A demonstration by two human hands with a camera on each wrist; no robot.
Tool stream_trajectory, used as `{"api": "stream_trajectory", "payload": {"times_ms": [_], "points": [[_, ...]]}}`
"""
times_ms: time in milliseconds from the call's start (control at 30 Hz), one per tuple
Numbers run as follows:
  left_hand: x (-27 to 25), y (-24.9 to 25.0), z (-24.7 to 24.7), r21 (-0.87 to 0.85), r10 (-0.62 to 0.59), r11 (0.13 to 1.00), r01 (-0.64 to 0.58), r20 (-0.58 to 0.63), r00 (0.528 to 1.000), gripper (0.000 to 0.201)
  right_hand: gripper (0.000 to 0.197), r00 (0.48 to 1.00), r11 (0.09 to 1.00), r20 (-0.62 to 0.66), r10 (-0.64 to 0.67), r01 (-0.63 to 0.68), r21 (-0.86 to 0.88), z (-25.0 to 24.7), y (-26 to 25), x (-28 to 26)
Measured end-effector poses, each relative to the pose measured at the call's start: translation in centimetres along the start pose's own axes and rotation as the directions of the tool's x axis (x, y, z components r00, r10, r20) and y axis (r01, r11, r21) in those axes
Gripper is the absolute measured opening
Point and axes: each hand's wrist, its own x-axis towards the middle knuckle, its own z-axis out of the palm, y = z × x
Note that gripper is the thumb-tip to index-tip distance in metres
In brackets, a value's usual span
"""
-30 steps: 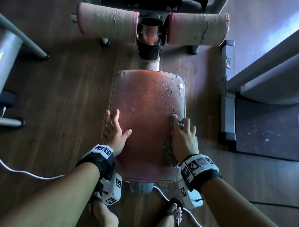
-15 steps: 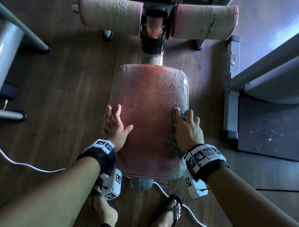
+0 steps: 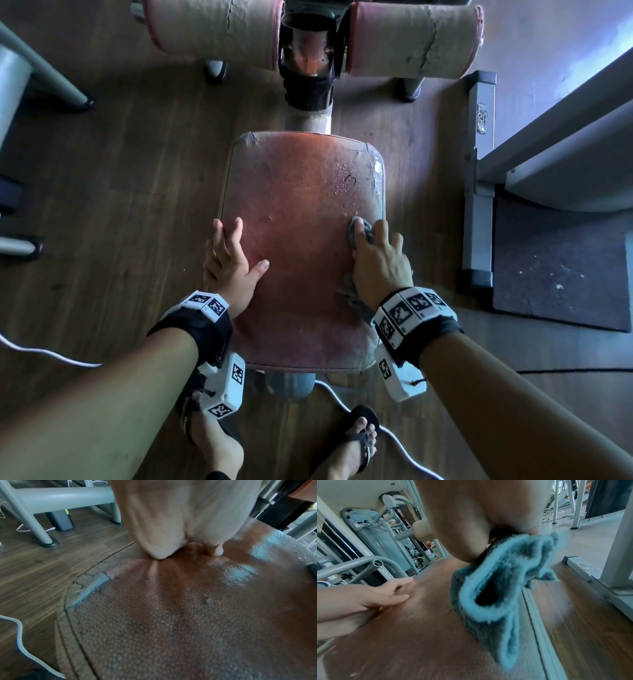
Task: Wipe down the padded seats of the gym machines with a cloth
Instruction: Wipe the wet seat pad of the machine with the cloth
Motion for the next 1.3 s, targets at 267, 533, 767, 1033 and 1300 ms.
{"api": "stream_trajectory", "payload": {"times_ms": [267, 533, 767, 1033, 1300], "points": [[0.1, -0.2, 0.0, 0.004, -0.009, 1.0, 0.009, 0.008, 1.0, 0.09, 0.06, 0.999, 0.999, 0.0, -0.033, 0.033, -0.036, -0.4, 0.4, 0.4], [0.1, -0.2, 0.1, 0.01, 0.003, 1.0, -0.002, -0.005, 1.0, 0.09, 0.064, 0.999, 0.999, -0.001, -0.052, 0.052, -0.017, -0.2, 0.0, 0.6], [-0.2, 0.5, -0.3, -0.001, 0.003, 1.0, -0.003, -0.007, 1.0, 0.088, 0.057, 0.996, 0.993, -0.063, -0.071, 0.064, -0.102, -0.6, 0.0, 2.5], [-0.1, 0.2, -0.2, -0.011, -0.008, 1.0, 0.008, 0.006, 1.0, 0.09, 0.057, 0.997, 0.999, -0.077, 0.006, -0.009, -0.047, -1.6, -1.7, 5.7], [-0.3, 0.4, -0.4, -0.016, -0.026, 1.0, 0.027, 0.042, 0.999, 0.088, 0.051, 0.994, 0.999, -0.109, 0.024, -0.028, -0.035, -2.9, -1.6, 7.1]]}}
